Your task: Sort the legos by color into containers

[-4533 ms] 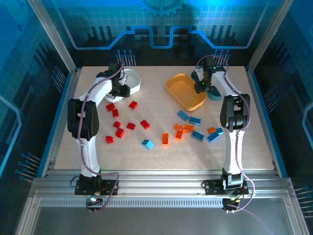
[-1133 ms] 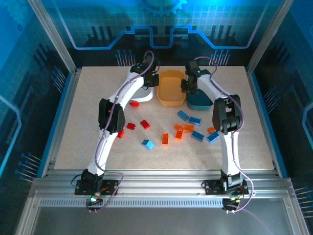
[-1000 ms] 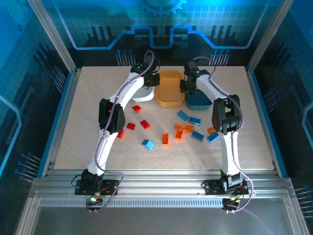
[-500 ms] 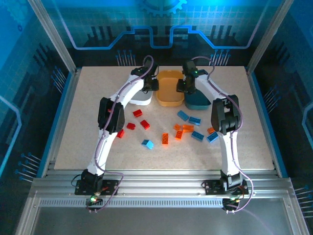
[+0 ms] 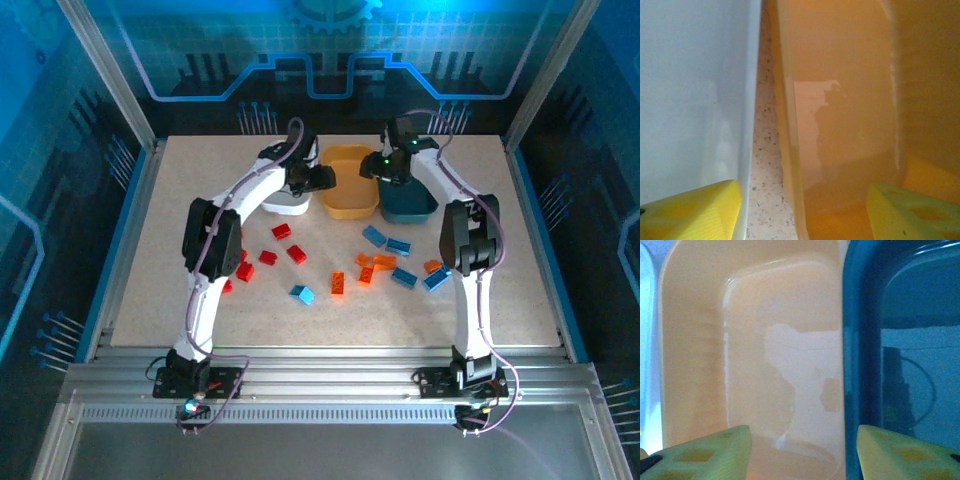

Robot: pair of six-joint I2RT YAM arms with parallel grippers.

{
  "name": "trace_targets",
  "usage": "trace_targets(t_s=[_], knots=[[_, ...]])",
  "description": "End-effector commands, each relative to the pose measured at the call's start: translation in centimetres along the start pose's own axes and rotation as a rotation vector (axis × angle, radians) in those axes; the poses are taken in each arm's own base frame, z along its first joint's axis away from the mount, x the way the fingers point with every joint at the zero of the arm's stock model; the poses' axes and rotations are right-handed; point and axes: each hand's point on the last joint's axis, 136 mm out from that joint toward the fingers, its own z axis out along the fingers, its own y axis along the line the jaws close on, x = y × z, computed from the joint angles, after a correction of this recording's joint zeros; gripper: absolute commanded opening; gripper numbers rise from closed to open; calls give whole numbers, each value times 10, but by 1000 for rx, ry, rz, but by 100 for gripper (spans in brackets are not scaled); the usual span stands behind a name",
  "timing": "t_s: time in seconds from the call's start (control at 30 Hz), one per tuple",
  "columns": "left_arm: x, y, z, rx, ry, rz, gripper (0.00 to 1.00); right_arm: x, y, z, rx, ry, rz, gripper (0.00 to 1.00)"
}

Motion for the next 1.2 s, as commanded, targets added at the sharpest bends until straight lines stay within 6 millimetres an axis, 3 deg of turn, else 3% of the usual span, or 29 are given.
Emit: trace_targets(t_s=[0.0, 0.23, 0.6, 0.8, 0.97, 1.17], knots=[[-12, -20, -17, 179, -45, -66, 71, 10, 13, 8, -67, 42, 2, 60], [-9, -16, -16, 279, -34, -126, 71, 15, 28, 16, -86, 59, -11, 60], [-16, -34, -26, 373, -52, -145, 71, 8, 39, 7, -104, 41, -17, 60], [-14, -15, -38, 265, -71, -128, 75, -10, 40, -30, -90, -28, -43, 60], [-18, -27, -67, 316, -109, -122, 80, -8, 29, -61, -29, -55, -54, 61], [-11, -38, -132, 342, -211, -67, 82, 33, -30, -115, 206, -137, 17, 54]])
